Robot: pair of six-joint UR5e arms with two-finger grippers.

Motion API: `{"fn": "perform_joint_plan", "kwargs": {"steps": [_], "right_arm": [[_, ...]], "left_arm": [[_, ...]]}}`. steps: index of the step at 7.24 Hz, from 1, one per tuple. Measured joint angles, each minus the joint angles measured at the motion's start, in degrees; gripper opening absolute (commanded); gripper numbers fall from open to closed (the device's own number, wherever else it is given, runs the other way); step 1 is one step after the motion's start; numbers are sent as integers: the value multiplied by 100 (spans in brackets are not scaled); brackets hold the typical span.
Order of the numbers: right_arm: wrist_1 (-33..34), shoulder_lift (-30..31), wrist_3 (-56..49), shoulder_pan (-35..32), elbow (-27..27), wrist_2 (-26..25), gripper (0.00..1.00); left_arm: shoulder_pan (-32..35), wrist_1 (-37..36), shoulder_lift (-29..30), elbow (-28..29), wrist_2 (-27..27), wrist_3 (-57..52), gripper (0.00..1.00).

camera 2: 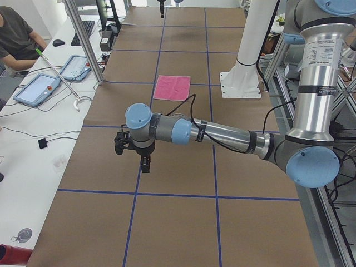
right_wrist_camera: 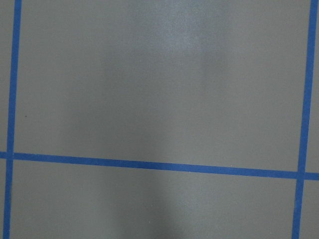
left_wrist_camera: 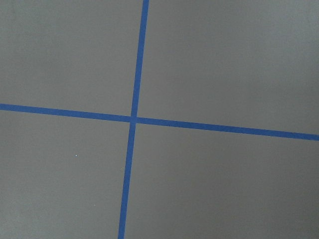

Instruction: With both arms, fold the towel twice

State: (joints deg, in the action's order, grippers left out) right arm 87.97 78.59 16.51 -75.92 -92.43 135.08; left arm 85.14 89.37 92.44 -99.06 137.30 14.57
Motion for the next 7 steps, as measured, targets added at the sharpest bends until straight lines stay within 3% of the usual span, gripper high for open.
{"fn": "perform_joint_plan", "kwargs": {"steps": [2,3,5,7], "right_arm": [[-106,31,211,149,-202,172,100],[-145,33,828,430,-465,201,100],[-502,24,2744,1212,-1100,156,100],[-1051,-62,5226,2274,-1619,-414,100]], "left_arm": [[-244,193,-7,-49,10,163,100],[-430,286,-7,-117,15,440,100],[-646,442,-5,-168,334,814,100],[-795,566,52,-222,589,1168,100]]}}
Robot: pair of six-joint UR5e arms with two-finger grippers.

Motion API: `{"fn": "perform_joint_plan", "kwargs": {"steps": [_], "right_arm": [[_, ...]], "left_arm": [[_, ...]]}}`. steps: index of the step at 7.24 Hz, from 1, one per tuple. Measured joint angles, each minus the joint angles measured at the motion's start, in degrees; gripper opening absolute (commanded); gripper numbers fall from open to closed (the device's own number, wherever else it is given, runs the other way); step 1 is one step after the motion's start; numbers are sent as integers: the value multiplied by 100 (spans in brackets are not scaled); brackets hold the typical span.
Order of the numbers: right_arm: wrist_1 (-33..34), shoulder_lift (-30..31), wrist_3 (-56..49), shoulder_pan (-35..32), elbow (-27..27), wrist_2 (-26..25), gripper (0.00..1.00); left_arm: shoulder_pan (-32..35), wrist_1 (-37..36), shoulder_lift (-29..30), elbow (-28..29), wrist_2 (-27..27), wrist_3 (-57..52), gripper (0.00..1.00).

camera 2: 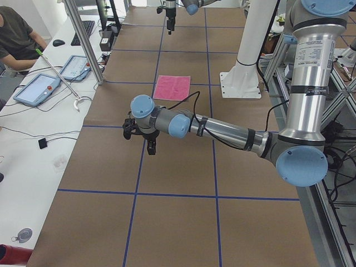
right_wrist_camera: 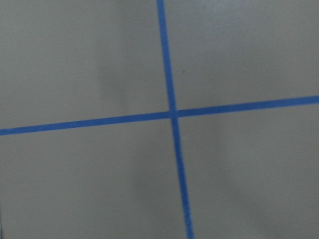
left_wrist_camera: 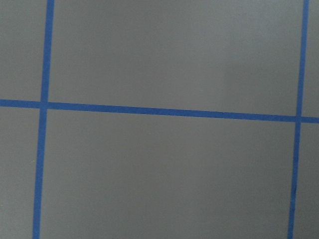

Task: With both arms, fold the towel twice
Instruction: 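Move the right gripper to the towel corner nearest it while the left arm approaches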

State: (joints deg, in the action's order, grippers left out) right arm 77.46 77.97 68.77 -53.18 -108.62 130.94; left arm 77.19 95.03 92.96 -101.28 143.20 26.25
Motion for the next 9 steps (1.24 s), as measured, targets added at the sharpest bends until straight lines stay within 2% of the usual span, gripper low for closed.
{"fn": "perform_joint_plan", "kwargs": {"steps": [2,4,5,7,9], "right_arm": [[-154,-365,2082,1291,-215,-1191,99],[-142,-825,3252,2365,-116,-2206,96],[-132,-1107,3682,2699,94,-2557,93],[-127,-1566,4350,3034,484,-2936,84],[-133,-1736,4652,3155,669,-3143,84]], "left_arm": [[-339,214,247,-12,3,925,100],[-726,519,459,-15,-26,1813,100],[-885,650,534,-15,-36,2156,100],[-1183,804,640,-24,-185,2631,100],[-1584,1168,773,-22,-503,3329,100]]}}
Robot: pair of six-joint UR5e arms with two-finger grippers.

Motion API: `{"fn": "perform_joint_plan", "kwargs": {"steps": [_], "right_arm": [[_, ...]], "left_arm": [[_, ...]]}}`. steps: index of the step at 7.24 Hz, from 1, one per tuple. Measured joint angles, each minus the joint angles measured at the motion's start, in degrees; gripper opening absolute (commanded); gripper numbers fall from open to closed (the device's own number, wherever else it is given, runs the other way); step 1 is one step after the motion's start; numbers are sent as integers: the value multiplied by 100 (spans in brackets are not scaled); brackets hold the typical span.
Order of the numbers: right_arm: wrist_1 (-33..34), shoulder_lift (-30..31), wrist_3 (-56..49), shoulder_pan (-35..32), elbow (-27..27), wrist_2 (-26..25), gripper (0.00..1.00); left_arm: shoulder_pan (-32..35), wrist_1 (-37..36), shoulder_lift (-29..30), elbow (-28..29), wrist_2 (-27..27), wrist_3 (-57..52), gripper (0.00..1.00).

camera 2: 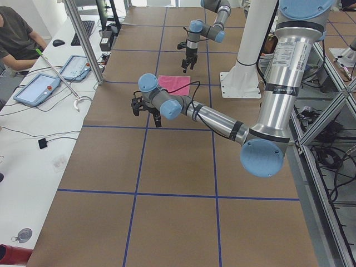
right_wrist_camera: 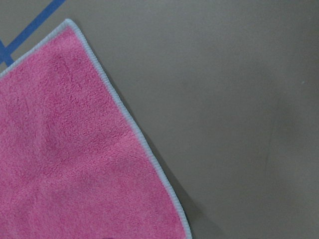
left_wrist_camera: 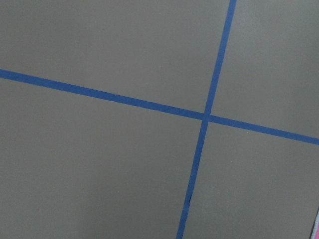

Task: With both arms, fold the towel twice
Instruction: 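Move the right gripper to the towel corner nearest it while the left arm approaches, then hold the right gripper at the towel corner while the left arm moves in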

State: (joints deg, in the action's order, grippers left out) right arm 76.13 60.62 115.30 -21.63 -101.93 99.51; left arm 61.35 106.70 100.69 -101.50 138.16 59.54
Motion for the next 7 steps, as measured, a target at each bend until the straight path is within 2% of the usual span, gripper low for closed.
{"fn": "perform_joint_plan", "kwargs": {"steps": [4,7], "right_arm": [[-37,-32,138,72,181,-37,77],[-30,-140,192,91,361,-35,69]], "left_arm": [[-224,138,143,7,-118,412,100],[-250,140,152,7,-123,443,100]]}}
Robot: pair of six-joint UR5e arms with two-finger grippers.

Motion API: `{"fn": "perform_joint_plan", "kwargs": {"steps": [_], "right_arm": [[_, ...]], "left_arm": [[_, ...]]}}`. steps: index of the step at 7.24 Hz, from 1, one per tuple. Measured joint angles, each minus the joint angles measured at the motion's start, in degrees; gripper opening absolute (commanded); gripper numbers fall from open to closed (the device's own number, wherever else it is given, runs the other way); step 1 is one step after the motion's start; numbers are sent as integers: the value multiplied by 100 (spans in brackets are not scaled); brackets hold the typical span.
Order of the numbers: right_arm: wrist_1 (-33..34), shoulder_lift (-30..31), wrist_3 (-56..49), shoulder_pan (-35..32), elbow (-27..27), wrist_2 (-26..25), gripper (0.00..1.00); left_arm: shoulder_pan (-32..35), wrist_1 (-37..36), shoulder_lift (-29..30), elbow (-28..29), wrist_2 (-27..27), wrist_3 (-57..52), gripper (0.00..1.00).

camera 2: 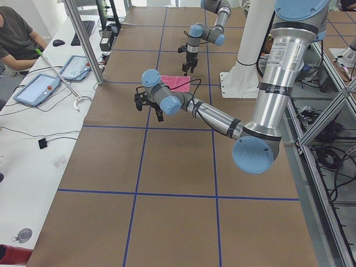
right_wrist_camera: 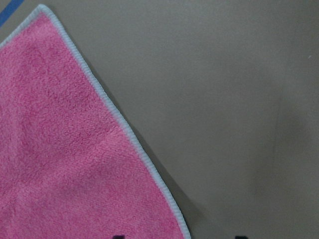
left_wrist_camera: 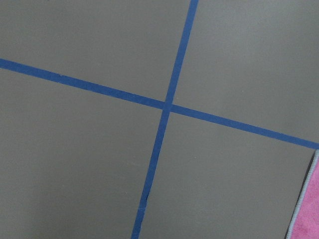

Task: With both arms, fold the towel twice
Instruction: 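Hold the right gripper at the towel corner while the left arm moves in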

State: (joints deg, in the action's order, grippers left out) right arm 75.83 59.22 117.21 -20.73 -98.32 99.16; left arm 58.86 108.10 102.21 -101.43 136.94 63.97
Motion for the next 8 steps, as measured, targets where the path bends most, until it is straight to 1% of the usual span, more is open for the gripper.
{"fn": "perform_joint_plan", "kwargs": {"steps": [2,3,4,5,8], "right_arm": [[0,-152,114,20,198,15,66],[12,-154,126,22,219,26,62],[28,-140,127,24,215,30,49],[43,-125,129,23,201,29,47],[66,-101,135,17,126,20,47]], "left_arm": [[-4,0,0,0,0,1,100],[-5,0,0,2,0,4,100],[-15,2,-4,15,0,5,100],[-34,5,-7,31,-15,5,100],[-102,14,-8,53,-67,73,100]]}}
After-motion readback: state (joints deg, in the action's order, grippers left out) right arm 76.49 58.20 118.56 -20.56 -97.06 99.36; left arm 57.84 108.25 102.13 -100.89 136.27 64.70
